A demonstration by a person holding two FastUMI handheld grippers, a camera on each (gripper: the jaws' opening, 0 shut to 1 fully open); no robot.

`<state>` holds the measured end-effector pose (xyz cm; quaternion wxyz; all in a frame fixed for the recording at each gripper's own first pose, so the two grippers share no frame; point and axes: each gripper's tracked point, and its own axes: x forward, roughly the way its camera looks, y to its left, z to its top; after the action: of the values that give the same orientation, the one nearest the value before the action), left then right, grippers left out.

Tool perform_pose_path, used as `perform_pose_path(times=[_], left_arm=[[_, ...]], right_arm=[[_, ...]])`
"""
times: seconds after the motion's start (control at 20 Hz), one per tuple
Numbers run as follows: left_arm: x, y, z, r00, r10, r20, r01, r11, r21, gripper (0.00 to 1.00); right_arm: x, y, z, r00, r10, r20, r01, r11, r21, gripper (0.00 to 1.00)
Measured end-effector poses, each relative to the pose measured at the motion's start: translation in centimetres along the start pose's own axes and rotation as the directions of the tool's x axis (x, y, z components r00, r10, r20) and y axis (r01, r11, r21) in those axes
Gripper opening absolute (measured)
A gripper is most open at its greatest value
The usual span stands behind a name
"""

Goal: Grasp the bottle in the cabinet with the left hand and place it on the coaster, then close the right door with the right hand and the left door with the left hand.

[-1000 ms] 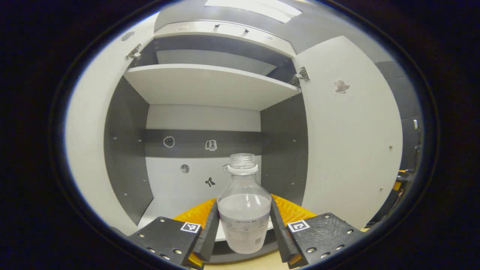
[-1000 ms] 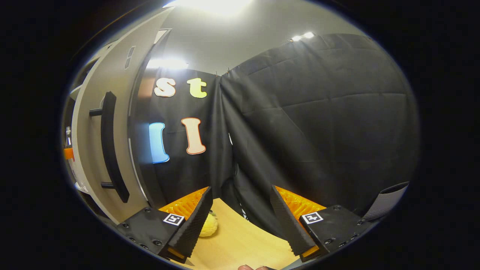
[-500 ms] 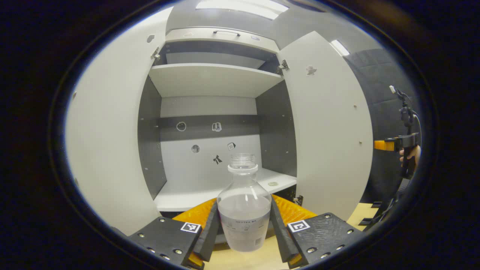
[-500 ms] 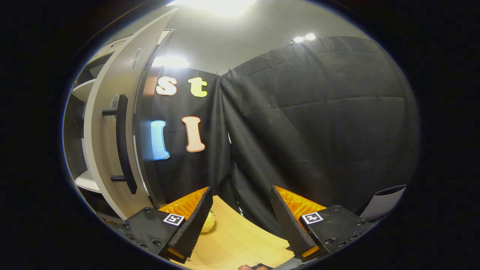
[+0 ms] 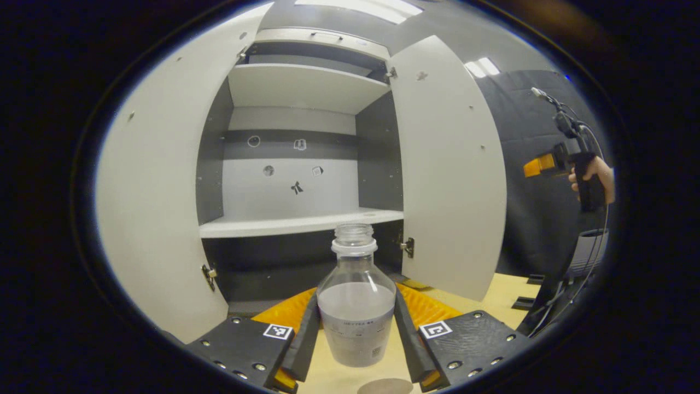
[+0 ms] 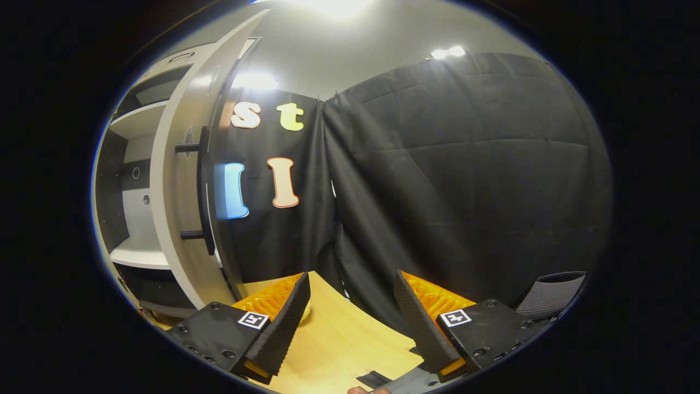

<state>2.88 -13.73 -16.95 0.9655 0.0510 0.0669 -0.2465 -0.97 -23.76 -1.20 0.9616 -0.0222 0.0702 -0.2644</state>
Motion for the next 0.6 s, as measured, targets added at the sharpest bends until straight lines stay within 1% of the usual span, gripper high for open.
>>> perform_pose_path(times=[0.15,0.3,0.4,0.5,0.6], left_arm=[[-1.2,-0.4,-3.6,1.0,0.001,-0.006,-0.001,0.999,-0.036,0.69],[-1.3,-0.9,-7.1,0.999,0.007,-0.039,-0.012,0.994,-0.11,0.69],[-1.5,-1.3,-9.1,0.998,0.015,-0.057,-0.022,0.993,-0.12,0.69],[-1.9,-2.1,-11.0,0.997,0.005,-0.074,-0.015,0.992,-0.129,0.69],[-2.2,-2.8,-12.2,0.997,-0.01,-0.08,0.0,0.991,-0.133,0.69]], right_arm=[[-0.6,-0.1,0.6,1.0,-0.008,-0.013,0.008,1.0,-0.03,0.98],[-1.3,0.1,0.2,0.999,-0.008,-0.041,0.007,1.0,-0.021,0.98],[-1.7,0.1,0.0,0.998,-0.013,-0.055,0.012,1.0,-0.014,0.98],[-1.9,0.0,-0.5,0.997,-0.023,-0.077,0.023,1.0,-0.008,0.98],[-2.3,-0.5,-1.5,0.993,-0.037,-0.116,0.041,0.999,0.034,0.98]])
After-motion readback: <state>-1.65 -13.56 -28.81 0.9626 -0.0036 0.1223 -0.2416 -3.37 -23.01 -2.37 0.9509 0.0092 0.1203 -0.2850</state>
